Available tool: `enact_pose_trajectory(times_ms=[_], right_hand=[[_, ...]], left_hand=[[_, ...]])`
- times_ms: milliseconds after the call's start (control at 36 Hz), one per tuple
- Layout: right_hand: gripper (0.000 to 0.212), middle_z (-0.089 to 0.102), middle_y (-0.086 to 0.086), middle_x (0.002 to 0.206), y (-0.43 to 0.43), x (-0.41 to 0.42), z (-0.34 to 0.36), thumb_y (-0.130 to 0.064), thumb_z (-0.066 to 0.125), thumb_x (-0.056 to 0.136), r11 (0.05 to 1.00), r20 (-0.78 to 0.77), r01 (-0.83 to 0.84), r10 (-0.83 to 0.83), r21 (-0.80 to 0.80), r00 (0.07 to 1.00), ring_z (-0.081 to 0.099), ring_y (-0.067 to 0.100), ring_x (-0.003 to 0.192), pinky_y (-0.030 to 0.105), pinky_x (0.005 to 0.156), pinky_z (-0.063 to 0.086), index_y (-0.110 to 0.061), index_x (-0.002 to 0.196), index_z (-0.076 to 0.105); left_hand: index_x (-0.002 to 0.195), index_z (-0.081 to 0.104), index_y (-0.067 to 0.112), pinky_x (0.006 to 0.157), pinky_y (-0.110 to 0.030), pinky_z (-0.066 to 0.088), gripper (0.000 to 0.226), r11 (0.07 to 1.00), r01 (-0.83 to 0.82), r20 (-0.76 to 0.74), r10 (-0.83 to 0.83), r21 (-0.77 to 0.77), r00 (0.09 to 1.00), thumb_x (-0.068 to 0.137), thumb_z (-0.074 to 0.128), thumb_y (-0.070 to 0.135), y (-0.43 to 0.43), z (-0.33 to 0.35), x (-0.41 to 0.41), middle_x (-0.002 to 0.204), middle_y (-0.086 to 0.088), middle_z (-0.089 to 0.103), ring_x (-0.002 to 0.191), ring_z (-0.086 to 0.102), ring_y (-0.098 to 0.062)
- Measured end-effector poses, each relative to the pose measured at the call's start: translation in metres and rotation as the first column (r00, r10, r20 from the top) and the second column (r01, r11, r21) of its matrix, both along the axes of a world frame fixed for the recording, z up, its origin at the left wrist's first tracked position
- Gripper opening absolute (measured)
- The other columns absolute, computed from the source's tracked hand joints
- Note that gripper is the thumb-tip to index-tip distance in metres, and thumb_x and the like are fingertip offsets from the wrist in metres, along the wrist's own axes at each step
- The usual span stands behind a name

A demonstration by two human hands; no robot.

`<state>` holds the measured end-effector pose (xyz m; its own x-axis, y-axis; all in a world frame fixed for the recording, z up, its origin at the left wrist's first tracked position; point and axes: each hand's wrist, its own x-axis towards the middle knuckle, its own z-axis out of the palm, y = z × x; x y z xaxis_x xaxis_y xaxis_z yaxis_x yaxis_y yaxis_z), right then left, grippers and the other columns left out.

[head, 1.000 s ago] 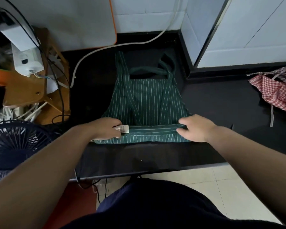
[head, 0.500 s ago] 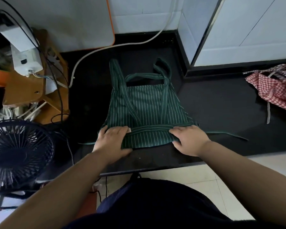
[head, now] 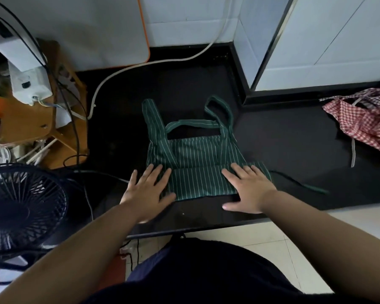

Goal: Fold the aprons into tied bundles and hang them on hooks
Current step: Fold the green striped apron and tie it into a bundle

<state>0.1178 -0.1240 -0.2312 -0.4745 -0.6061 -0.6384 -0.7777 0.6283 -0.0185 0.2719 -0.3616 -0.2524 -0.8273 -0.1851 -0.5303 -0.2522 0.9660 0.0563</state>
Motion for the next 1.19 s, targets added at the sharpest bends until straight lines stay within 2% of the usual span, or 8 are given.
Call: enact_pose_trajectory(times_ms=[139, 250, 389, 528, 750, 1000, 1111, 1194], right_hand=[[0.070, 0.020, 0.001, 0.157, -0.002, -0.003, 0.007, -0.056, 0.038, 0.094, 0.998, -0.088, -0.019, 0.014, -0.058, 0.996, 0.029, 0.027, 0.139, 0.041, 0.113, 0.021, -0.028, 0.151, 0.011], [0.047, 0.063, -0.002, 0.115, -0.009, -0.011, 0.026, -0.049, 0.041, 0.091, 0.995, -0.029, -0.007, 0.004, -0.101, 1.000, 0.057, 0.022, 0.107, 0.031, 0.089, 0.042, -0.027, 0.131, 0.048], [0.025, 0.056, -0.006, 0.074, -0.018, -0.029, 0.036, -0.039, 0.043, 0.090, 0.988, -0.044, 0.072, -0.079, -0.140, 0.996, 0.055, 0.020, 0.079, 0.031, 0.074, 0.044, -0.019, 0.102, 0.052], [0.052, 0.030, 0.007, 0.149, -0.023, -0.023, 0.010, -0.027, 0.040, 0.099, 0.985, -0.301, 0.032, -0.082, -0.169, 0.950, 0.032, 0.030, 0.133, 0.043, 0.111, 0.022, -0.026, 0.147, 0.022], [0.069, -0.009, 0.008, 0.160, -0.023, 0.003, -0.016, -0.060, 0.011, 0.096, 0.990, -0.038, 0.105, -0.109, -0.096, 0.993, 0.001, 0.029, 0.146, 0.044, 0.119, -0.003, -0.024, 0.152, -0.006], [0.064, 0.013, 0.011, 0.157, -0.040, 0.004, -0.005, -0.062, 0.021, 0.094, 0.975, -0.156, 0.190, -0.206, -0.115, 0.966, 0.018, 0.033, 0.141, 0.046, 0.118, 0.009, -0.027, 0.148, 0.022], [0.053, 0.029, 0.010, 0.146, -0.063, 0.011, 0.002, -0.036, 0.043, 0.096, 0.968, -0.110, 0.078, -0.107, -0.239, 0.988, 0.037, 0.030, 0.128, 0.040, 0.105, 0.027, -0.029, 0.146, 0.026], [0.056, 0.033, 0.007, 0.139, -0.069, 0.012, 0.001, -0.024, 0.041, 0.097, 0.964, 0.096, 0.122, -0.102, -0.236, 0.990, 0.043, 0.027, 0.120, 0.036, 0.097, 0.037, -0.037, 0.148, 0.022]], left_hand=[[0.153, -0.009, 0.027, 0.117, -0.047, -0.008, 0.114, 0.999, 0.041, 0.012, -0.041, -0.007, 0.999, 0.072, 0.049, 0.081, 0.002, 0.007, 0.007, 0.156, -0.003, -0.015, 0.146, -0.014, -0.027], [0.147, 0.036, 0.026, 0.108, -0.033, 0.034, 0.074, 0.975, -0.081, -0.059, 0.095, 0.208, 0.994, 0.081, 0.066, 0.042, -0.005, 0.020, -0.009, 0.139, 0.004, 0.033, 0.130, 0.036, -0.020], [0.134, 0.054, 0.019, 0.085, -0.026, 0.045, 0.049, 0.927, -0.198, 0.113, 0.171, 0.319, 0.979, 0.090, 0.061, 0.039, -0.032, 0.045, -0.034, 0.126, -0.003, 0.060, 0.107, 0.058, -0.017], [0.152, 0.012, 0.029, 0.117, -0.051, 0.001, 0.061, 0.971, -0.039, -0.150, 0.004, -0.237, 0.989, 0.099, 0.043, 0.034, -0.020, 0.032, -0.036, 0.157, 0.001, 0.016, 0.146, 0.010, -0.023], [0.143, -0.029, 0.029, 0.117, -0.049, -0.013, 0.075, 1.000, 0.017, -0.032, -0.017, -0.019, 0.999, 0.088, 0.005, 0.067, 0.019, -0.004, -0.015, 0.147, 0.000, -0.038, 0.144, -0.026, -0.021], [0.152, -0.011, 0.026, 0.112, -0.055, -0.015, 0.067, 0.943, -0.288, -0.118, 0.272, -0.164, 0.955, 0.097, 0.009, 0.058, -0.003, -0.005, -0.003, 0.159, -0.002, -0.022, 0.144, -0.026, -0.026], [0.153, 0.012, 0.013, 0.114, -0.055, 0.006, 0.077, 0.678, -0.731, -0.433, 0.683, 0.076, 0.589, 0.095, 0.043, 0.050, 0.009, 0.001, 0.001, 0.159, -0.012, -0.003, 0.145, -0.003, -0.033], [0.147, 0.020, 0.009, 0.107, -0.049, 0.029, 0.080, 0.071, -0.906, -0.189, 0.982, 0.418, -0.010, 0.089, 0.060, 0.045, 0.019, 0.010, -0.013, 0.152, -0.017, 0.015, 0.134, 0.024, -0.038]])
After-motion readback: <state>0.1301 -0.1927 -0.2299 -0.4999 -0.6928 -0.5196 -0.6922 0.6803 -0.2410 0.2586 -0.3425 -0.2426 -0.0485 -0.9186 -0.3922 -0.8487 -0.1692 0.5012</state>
